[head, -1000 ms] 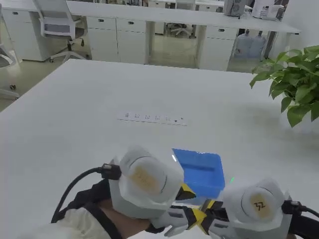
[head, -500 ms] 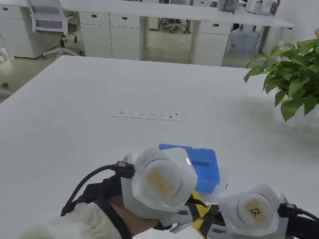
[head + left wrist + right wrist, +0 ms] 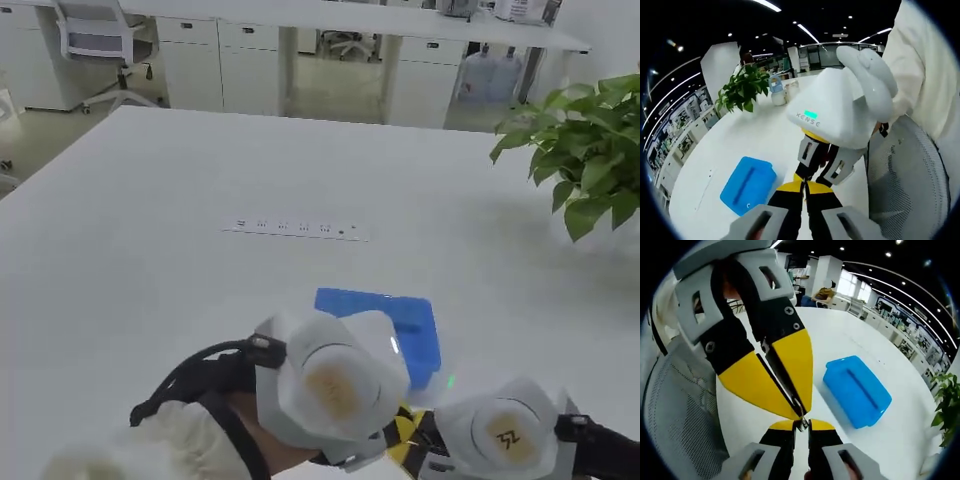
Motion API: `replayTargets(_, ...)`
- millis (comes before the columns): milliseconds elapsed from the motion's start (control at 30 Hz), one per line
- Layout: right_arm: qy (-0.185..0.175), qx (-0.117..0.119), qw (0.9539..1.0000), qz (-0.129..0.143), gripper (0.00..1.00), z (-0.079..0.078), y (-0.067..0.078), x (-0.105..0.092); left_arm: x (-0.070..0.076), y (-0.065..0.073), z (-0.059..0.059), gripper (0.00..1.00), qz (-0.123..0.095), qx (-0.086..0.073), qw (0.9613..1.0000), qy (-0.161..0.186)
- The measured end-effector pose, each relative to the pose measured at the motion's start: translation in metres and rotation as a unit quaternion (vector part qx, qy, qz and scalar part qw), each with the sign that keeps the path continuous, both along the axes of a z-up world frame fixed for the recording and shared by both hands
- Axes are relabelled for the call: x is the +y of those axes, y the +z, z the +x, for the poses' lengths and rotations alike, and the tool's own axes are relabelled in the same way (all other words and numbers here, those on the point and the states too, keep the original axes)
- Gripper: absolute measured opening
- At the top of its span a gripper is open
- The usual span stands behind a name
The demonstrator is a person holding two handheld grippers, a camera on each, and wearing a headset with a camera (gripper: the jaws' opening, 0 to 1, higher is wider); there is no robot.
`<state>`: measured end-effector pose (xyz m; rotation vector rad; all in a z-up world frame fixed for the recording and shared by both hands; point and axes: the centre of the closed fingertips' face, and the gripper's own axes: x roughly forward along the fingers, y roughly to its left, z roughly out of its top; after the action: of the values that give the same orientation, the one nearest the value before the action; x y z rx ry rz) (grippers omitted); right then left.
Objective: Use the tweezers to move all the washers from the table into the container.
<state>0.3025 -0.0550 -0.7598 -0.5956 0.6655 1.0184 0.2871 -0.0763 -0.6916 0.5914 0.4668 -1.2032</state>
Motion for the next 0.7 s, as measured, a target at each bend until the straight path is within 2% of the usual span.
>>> replayTargets(33, 0.001, 0.000, 1.0000, -0.002, 0.05, 0.000, -0.001, 0.000, 0.001, -0.002, 0.000, 0.00, 0.011, -0.012, 0.9996, -0.021)
replayTargets(67, 0.003, -0.001, 1.0000, -0.006, 0.06, 0.001, -0.003, -0.001, 0.001, -0.004, -0.001, 0.00, 0.015, -0.016, 0.9992, -0.033)
replayTargets(300, 0.000, -0.003, 0.9998, -0.020, 0.07, 0.008, -0.016, -0.009, 0.015, -0.023, 0.008, 0.00, 0.031, -0.008, 0.9984, -0.046)
replayTargets(367, -0.009, 0.001, 0.9997, -0.024, 0.07, 0.013, -0.022, -0.014, 0.019, -0.035, 0.012, 0.00, 0.043, -0.012, 0.9974, -0.057)
replayTargets(433, -0.019, 0.016, 0.9993, -0.027, 0.08, 0.014, -0.030, -0.018, 0.024, -0.051, 0.015, 0.00, 0.059, -0.001, 0.9969, -0.052)
replayTargets(533, -0.029, 0.024, 0.9989, -0.030, 0.09, 0.018, -0.040, -0.020, 0.027, -0.072, 0.020, 0.00, 0.078, -0.003, 0.9954, -0.056)
replayTargets(633, -0.038, 0.032, 0.9982, -0.035, 0.09, 0.018, -0.052, -0.020, 0.034, -0.097, 0.023, 0.00, 0.105, 0.007, 0.9934, -0.046)
replayTargets(700, -0.042, 0.036, 0.9978, -0.035, 0.10, 0.019, -0.056, -0.020, 0.037, -0.104, 0.021, 0.00, 0.107, 0.002, 0.9931, -0.049)
